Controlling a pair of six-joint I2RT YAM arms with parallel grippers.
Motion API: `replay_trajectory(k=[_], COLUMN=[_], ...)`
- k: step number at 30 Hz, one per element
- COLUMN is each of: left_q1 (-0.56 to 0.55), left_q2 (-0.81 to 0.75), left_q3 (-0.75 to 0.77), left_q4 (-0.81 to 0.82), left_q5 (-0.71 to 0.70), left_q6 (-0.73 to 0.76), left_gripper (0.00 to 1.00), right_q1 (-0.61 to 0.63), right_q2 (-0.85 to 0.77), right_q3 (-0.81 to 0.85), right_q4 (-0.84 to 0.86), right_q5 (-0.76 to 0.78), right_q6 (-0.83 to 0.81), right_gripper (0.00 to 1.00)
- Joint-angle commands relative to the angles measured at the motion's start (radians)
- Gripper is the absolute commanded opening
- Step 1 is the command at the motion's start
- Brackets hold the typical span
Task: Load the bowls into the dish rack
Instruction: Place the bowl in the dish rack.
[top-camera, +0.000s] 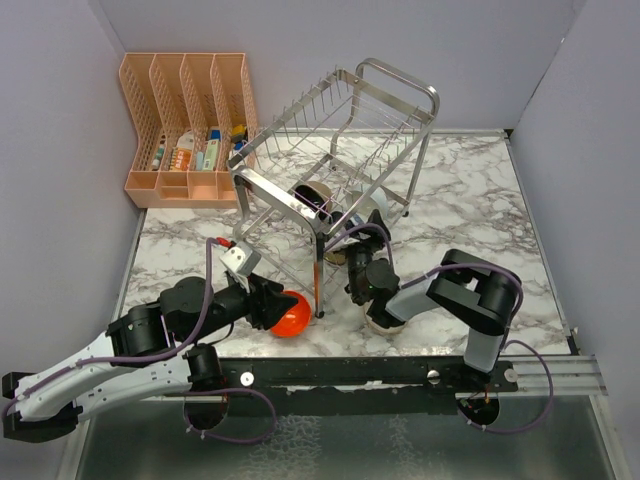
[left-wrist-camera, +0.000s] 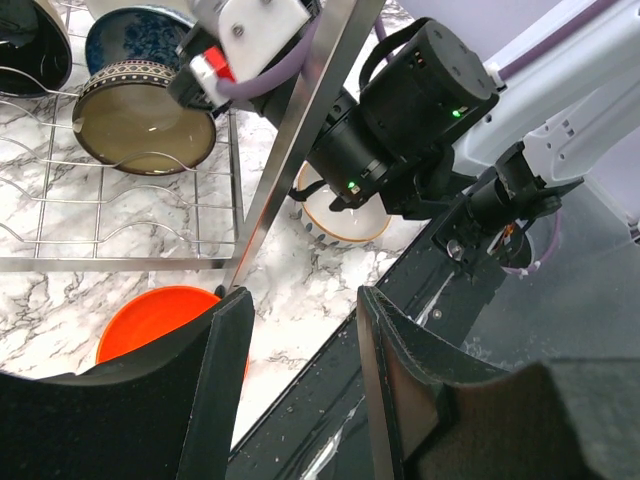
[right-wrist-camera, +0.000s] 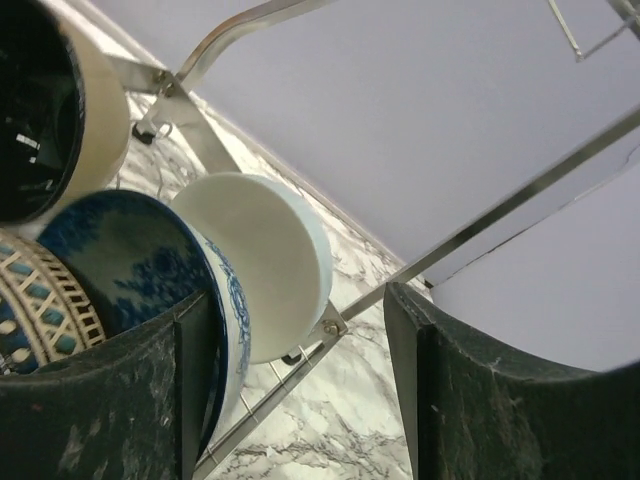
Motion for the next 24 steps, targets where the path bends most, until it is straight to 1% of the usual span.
replay_trajectory(k=[1,7,15,17,18,20,22,24], left_q1=[-0.004,-0.004,-0.004,-0.004,-0.004,-0.004,-0.004,-0.004], left_q2=[0.006,0.008,-0.001,0.000,0.000,-0.001,0.000,-0.002], left_q3=[-0.007,-0.010,-0.015,-0.016,-0.017,-0.019,-0.019,-0.019], left_q4=[0.035,0.039,0.037,0.040,0.039,0.040,0.040,0.042], left_q5=[-0.014,-0.009,-0.011,-0.011,-0.012,-0.011,-0.011,-0.011], left_q6=[0.007,0.007,0.005,0.005,0.004,0.004,0.007,0.007], left_gripper=[0.49,0.49,0.49,0.49,0.49,0.49,0.49,0.49], right_q1=[-0.001,-0.001,0.000,0.000,-0.001,-0.001,-0.001,-0.001], right_q2=[-0.096,-0.121,-0.182,-0.220,-0.243,-0.289,-0.320,-0.334], right_q3=[-0.001,0.019,0.009,0.011,0.015,0.022,0.026,0.024], right_q4=[0.096,0.043,-0.091,-0.181,-0.271,-0.390,-0.452,-0.465], right_q5=[-0.006,0.002,-0.029,-0.058,-0.080,-0.128,-0.155,-0.157], right_q6=[0.098,0.120,0.253,0.334,0.386,0.483,0.534,0.550], right_gripper=[0.65,0.69,0.70,0.70,0.70,0.70,0.70,0.70])
